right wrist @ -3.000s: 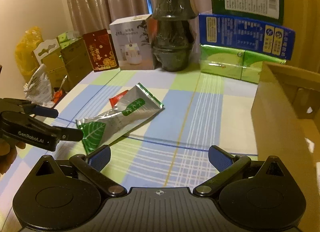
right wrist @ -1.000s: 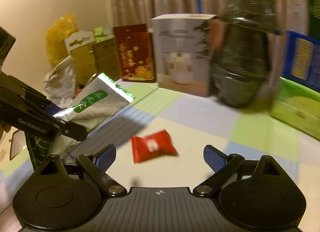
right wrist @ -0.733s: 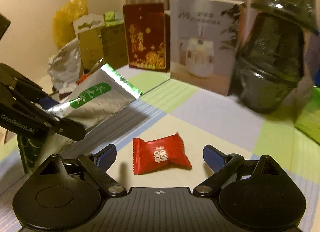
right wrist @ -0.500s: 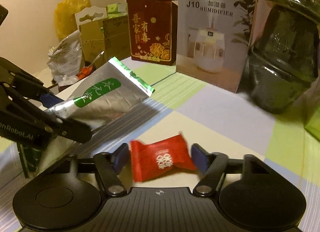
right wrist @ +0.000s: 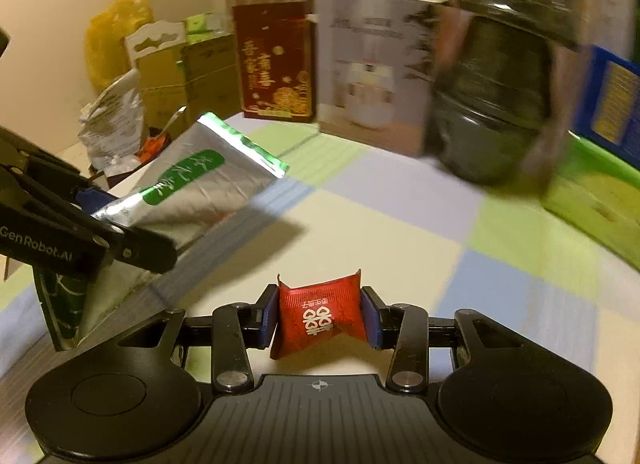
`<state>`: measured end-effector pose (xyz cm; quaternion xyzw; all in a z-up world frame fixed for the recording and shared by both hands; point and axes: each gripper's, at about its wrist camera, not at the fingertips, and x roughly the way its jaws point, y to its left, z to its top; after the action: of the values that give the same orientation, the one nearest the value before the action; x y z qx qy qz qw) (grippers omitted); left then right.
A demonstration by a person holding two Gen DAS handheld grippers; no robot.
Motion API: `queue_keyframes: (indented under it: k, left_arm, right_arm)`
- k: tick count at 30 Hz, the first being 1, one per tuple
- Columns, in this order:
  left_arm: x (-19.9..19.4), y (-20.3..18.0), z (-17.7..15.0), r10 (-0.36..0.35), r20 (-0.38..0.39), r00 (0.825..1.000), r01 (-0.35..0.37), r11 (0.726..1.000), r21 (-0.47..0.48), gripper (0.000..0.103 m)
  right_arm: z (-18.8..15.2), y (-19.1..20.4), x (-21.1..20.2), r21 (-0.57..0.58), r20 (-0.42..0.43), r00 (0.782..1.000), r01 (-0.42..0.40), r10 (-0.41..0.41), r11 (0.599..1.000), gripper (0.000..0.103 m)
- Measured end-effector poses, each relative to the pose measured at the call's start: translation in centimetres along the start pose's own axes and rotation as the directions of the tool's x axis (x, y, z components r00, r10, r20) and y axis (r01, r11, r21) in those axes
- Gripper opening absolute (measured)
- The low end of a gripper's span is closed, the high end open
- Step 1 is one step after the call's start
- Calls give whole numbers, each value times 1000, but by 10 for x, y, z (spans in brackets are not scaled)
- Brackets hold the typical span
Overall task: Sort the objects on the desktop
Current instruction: 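Carry the tea pouch and red candy over the cardboard box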
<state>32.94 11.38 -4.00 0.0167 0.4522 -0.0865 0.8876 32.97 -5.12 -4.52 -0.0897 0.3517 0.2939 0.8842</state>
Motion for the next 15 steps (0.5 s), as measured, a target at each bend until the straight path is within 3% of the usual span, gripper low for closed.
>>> queue_keyframes:
  k: [11,15]
  left_arm:
    - [-83,-71,-48,-81,14,997,82,995,-51,42]
    - [-115,-99,-75,-99,12,995,100,994,-49,42]
  right_arm:
    - [-47,13,-153,180,-1,996,84,-86,980,40]
    - [-63,27,-201,168,-7,994,109,-109,980,40]
